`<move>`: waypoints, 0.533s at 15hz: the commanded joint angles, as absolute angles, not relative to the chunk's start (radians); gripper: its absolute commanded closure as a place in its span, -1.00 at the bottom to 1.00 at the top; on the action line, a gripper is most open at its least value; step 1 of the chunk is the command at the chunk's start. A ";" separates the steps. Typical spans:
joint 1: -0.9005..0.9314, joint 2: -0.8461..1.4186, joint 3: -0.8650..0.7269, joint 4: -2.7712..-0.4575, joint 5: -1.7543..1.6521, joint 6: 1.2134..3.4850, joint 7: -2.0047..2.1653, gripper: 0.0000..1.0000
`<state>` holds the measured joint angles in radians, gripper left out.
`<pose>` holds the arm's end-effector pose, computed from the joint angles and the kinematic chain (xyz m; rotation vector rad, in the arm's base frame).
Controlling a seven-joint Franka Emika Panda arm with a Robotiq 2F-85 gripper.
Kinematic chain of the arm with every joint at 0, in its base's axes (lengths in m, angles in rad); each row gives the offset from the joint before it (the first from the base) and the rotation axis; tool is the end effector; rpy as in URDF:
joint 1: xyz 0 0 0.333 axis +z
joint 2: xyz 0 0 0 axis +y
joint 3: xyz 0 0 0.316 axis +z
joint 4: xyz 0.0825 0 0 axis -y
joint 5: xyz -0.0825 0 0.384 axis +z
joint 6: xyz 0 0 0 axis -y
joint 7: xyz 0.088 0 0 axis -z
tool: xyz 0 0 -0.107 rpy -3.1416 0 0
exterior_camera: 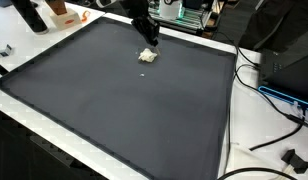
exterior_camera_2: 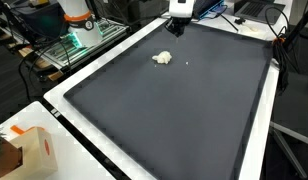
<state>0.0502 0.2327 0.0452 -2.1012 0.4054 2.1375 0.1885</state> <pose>0.5514 0.0695 0.2964 -2.7810 0.4873 0.3412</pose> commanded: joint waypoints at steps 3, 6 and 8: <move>0.104 0.137 0.038 -2.183 0.198 2.205 0.385 0.94; 0.120 0.111 0.041 -2.193 0.086 2.195 0.461 0.94; 0.127 0.099 0.045 -2.196 0.018 2.179 0.495 0.94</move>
